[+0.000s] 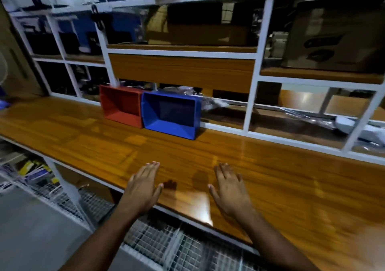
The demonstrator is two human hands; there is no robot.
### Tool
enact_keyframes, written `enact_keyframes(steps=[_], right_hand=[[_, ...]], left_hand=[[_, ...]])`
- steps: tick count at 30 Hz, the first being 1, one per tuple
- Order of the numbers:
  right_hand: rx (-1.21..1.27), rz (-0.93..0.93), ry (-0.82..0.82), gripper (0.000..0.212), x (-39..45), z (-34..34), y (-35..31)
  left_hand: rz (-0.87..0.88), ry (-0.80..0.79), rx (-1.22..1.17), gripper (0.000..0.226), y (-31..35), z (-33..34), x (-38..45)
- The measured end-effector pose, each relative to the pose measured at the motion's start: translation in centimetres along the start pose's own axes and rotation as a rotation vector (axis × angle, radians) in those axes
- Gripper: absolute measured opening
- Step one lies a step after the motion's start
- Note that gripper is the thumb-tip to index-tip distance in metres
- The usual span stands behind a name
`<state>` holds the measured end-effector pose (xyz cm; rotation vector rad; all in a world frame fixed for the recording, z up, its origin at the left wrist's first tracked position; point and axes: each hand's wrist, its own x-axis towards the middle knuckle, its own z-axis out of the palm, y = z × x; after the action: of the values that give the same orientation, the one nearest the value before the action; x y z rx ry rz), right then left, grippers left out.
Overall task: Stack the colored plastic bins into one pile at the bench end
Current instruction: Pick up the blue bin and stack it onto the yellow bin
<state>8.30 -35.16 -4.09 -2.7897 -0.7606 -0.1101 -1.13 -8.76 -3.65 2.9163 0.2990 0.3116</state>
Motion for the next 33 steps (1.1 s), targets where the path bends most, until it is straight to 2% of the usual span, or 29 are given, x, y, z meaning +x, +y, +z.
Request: enact_keyframes(steps=[10,18,24,28,33], right_hand=[[0.091,-0.025,-0.010,0.067,19.3,6.3,-10.7],[0.106,0.063,0.112,0.065,32.9,6.1,-16.4],[0.195,0.321,0.250,0.057,39.4,5.3,-19.7],[0.276,0.408,0.303,0.058,39.6,6.5,-22.5],[0.330,0.437,0.380,0.058,37.2,8.7,-24.6]], left_hand=[[-0.029,-0.085,-0.014,0.069,-12.7,0.8,12.7],[0.108,-0.072,-0.065,0.070,-21.1,0.5,23.9],[0.406,0.033,-0.050,0.072,-25.4,-1.3,35.0],[0.655,0.178,0.038,0.071,-23.3,-3.6,43.4],[0.807,0.146,0.219,0.066,-19.2,-4.8,48.2]])
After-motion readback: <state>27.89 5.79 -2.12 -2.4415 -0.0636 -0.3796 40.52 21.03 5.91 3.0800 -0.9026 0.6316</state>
